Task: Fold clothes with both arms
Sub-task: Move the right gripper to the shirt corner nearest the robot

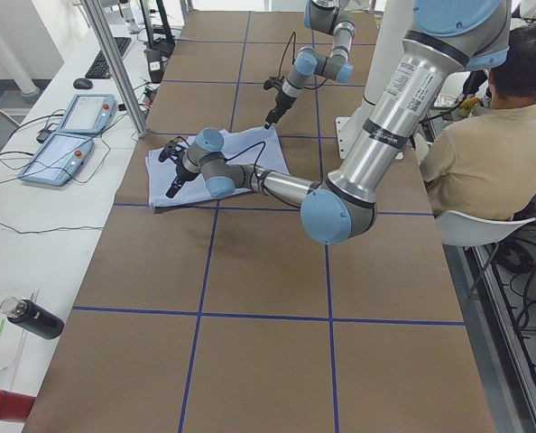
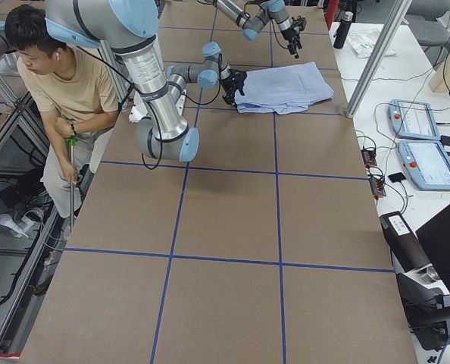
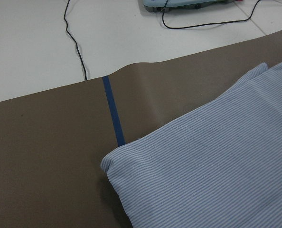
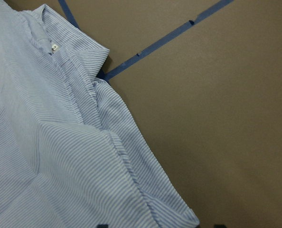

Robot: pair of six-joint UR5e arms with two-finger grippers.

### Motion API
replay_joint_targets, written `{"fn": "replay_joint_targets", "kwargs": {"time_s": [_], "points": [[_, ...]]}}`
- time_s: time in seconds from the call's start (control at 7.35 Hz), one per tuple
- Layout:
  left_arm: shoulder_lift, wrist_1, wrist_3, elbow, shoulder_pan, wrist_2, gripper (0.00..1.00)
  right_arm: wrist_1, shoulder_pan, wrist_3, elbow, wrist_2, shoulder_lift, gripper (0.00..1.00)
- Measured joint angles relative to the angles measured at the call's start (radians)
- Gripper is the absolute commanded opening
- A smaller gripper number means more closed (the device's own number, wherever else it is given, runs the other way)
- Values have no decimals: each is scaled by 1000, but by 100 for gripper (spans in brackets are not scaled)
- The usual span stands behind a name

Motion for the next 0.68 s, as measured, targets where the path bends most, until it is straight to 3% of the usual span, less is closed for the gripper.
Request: {"fn": "replay_joint_targets", "kwargs": {"time_s": [0.68], "points": [[2, -1, 1, -1, 0, 0, 100, 52, -14, -3, -82, -37, 9, 69]]}}
